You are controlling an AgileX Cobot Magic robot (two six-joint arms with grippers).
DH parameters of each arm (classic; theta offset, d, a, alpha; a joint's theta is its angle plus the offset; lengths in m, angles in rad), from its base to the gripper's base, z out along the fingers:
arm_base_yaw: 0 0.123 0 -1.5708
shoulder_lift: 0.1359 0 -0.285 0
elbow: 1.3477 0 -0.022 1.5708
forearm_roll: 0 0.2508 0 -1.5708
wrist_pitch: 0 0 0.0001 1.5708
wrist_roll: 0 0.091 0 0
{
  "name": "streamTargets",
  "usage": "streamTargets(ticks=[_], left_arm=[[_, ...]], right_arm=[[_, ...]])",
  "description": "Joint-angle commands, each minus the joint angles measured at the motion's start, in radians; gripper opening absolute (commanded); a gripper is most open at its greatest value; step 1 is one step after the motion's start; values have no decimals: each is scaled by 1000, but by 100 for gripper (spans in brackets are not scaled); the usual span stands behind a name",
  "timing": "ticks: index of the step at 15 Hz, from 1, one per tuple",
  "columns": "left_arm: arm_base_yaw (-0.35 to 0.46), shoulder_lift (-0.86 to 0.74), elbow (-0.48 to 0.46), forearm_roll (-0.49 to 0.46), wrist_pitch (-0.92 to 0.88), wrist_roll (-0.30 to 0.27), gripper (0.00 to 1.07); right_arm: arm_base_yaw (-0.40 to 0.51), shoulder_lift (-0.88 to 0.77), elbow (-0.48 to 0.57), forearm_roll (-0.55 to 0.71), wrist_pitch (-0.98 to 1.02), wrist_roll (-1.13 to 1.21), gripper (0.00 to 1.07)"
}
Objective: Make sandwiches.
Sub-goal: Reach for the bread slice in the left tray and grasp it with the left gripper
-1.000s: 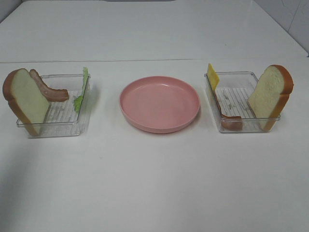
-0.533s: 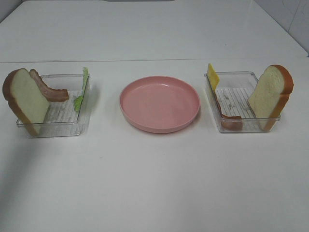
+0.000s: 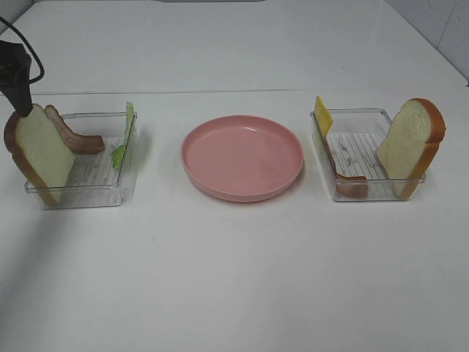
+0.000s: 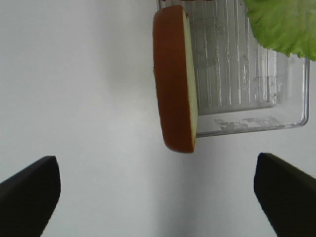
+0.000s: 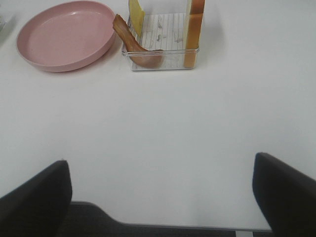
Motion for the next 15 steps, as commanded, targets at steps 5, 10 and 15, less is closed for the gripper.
streamTargets(ticks=[5,10,15], left_arm=[[-13,170,-91,-8,25,-9,100],[-38,245,-104,-21,-27,-8,100],[-38,246,-104,-21,-37,-19,38]], right_arm=[[-2,-30,4,1,-7,-3,96],[-2,-30,4,2,-7,-3,96],[-2,-30,4,2,-7,-3,96]])
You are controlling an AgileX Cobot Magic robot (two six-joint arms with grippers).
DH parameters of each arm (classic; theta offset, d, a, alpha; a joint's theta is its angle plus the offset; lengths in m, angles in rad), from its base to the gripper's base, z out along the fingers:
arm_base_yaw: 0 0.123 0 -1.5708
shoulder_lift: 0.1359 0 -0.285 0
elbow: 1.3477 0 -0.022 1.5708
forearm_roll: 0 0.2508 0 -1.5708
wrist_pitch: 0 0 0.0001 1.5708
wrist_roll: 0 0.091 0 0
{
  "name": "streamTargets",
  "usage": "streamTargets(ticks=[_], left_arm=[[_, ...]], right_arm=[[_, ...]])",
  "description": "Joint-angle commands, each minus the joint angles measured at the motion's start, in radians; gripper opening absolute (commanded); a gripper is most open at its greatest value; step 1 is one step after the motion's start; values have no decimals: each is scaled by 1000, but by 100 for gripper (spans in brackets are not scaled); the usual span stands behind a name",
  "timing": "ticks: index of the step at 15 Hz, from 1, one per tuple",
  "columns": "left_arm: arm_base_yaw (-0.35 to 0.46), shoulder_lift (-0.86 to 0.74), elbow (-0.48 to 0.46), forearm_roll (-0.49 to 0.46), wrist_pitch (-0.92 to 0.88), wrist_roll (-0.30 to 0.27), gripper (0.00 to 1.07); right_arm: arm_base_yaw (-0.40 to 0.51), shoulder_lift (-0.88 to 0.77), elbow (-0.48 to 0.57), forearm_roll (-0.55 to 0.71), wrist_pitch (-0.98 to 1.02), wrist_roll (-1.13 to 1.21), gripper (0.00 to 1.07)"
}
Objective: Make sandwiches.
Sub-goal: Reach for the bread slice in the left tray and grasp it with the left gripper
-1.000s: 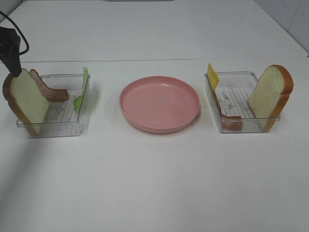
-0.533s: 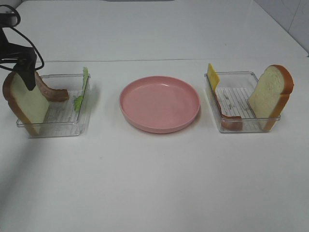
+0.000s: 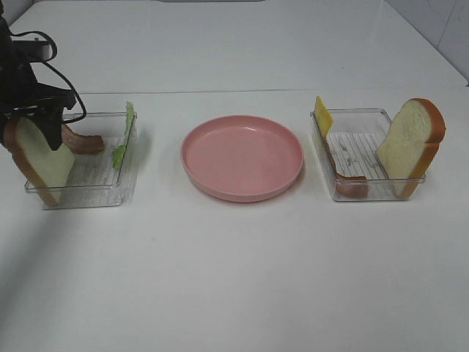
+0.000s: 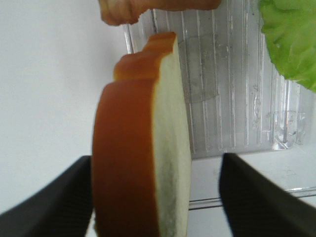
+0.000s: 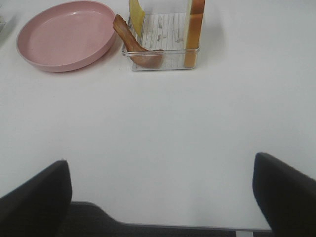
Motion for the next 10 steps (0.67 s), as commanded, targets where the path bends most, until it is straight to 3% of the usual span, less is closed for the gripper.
streamTargets(ticks=[1,2,7,9,10], left_arm=[[-3,2,-2,-8,0,-25,19],[-3,1,-2,-8,-19,-25,11],[-3,0,-2,-8,13,-30,11],[-3,0,-2,-8,31,-62,7],[-3,0,-2,-8,59,-63,0]], right_arm=[[-2,-30,4,2,-7,-3,96],[-2,-30,4,2,-7,-3,96],[-2,-30,4,2,-7,-3,96],[-2,-30,4,2,-7,-3,96],[-2,-30,4,2,-7,-3,96]])
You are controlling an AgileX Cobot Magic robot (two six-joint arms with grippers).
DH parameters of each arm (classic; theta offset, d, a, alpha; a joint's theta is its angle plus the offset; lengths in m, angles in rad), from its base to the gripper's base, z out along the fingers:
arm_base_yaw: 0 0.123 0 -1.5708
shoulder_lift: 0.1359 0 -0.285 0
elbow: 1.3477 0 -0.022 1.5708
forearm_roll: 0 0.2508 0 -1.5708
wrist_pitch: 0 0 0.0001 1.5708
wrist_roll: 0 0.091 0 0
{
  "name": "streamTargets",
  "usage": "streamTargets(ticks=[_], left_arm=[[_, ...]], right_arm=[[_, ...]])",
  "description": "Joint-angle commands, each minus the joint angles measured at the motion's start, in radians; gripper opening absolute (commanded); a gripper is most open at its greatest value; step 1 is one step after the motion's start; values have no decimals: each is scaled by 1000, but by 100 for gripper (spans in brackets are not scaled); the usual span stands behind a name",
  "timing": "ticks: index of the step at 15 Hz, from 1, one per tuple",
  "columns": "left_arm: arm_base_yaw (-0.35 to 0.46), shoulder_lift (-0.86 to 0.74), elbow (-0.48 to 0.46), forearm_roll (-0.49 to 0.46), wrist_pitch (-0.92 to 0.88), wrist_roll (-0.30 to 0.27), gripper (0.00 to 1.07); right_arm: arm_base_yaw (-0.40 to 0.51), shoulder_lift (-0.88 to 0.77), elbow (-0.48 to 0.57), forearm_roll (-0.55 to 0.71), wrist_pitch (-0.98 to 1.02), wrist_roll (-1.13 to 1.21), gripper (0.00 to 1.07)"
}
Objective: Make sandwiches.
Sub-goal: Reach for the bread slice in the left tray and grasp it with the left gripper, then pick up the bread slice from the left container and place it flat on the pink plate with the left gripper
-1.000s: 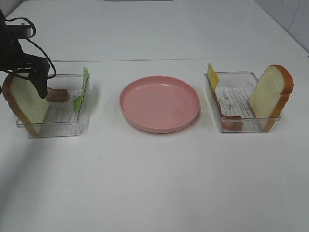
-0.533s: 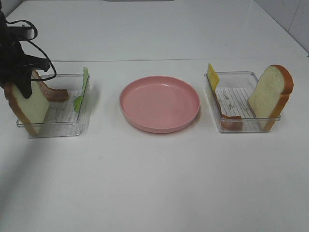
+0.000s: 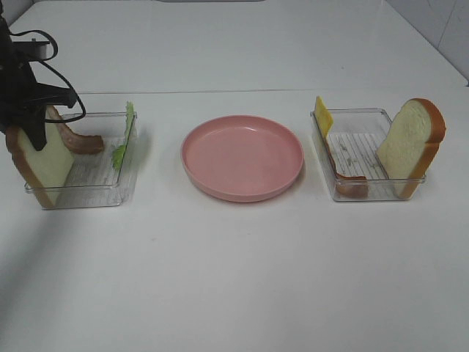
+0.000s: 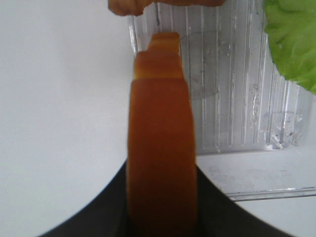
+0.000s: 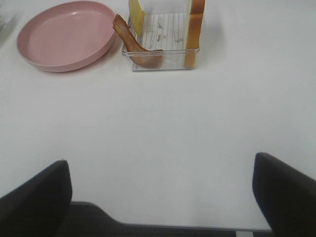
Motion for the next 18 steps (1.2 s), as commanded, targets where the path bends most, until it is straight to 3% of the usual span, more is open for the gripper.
streamTargets(ticks=[1,8,10,12,13,15,18], left_arm=[[-3,0,-1,-6,47,-12,0],[-3,-142,-1,-33,52,-34,0],[-3,-254,-1,-91,81,-37,0],[-8,-333,-1,-234,68,-34,0],[-39,-350,-6,-342,53,5,0],[-107,-330,-30,-413,29,73,0],[-255,-179,-163,-449,7,66,0]], right_arm=[[-2,-30,4,2,-7,-3,96],[-2,-30,4,2,-7,-3,96],[-2,-30,4,2,-7,-3,96],[-2,-30,4,2,-7,-3,96],[-2,-30,4,2,-7,-3,96],[-2,-30,4,2,-7,-3,96],[-2,-30,4,3,-7,-3,96]])
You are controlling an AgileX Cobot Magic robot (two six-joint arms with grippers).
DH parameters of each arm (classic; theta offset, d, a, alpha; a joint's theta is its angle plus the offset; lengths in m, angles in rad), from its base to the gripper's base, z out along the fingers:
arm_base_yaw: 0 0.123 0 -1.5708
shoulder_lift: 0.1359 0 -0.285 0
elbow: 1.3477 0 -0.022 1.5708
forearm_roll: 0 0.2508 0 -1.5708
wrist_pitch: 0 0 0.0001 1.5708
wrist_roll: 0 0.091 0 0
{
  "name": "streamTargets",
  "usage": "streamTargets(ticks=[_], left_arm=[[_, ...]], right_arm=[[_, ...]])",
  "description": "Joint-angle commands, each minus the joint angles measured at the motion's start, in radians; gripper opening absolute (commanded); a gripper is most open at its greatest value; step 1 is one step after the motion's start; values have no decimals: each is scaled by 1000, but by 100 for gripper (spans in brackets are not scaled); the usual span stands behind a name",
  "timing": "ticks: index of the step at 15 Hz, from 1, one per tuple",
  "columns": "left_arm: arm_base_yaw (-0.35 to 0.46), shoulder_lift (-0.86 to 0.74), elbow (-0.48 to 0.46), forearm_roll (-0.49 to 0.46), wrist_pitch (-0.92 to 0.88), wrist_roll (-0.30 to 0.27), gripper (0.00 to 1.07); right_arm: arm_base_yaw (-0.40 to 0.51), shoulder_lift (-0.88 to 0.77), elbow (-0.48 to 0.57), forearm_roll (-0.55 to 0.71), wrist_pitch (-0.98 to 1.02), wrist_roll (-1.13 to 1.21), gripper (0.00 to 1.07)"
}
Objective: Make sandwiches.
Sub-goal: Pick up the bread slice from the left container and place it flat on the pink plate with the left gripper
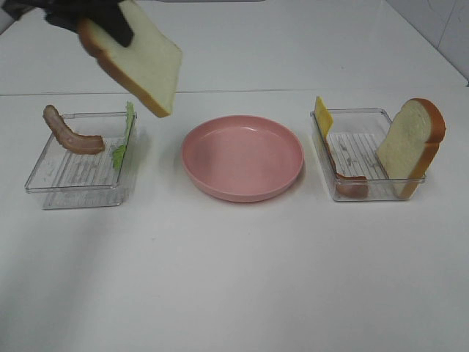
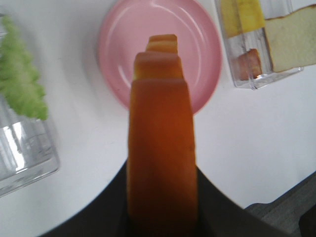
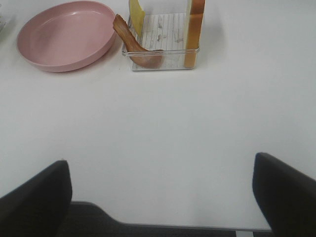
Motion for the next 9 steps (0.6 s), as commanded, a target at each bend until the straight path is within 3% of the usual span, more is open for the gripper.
streamTargets(ticks=[1,5,9], left_arm=[[-59,91,-74,-28,-12,-11,0],[-153,332,-263,-46,-24,-11,0],[-162,487,-355,-110,-113,-47,0]], right_arm=[[-2,-30,4,3,-7,-3,96],[-2,-30,4,3,-7,-3,96],[-2,-30,4,3,-7,-3,96]])
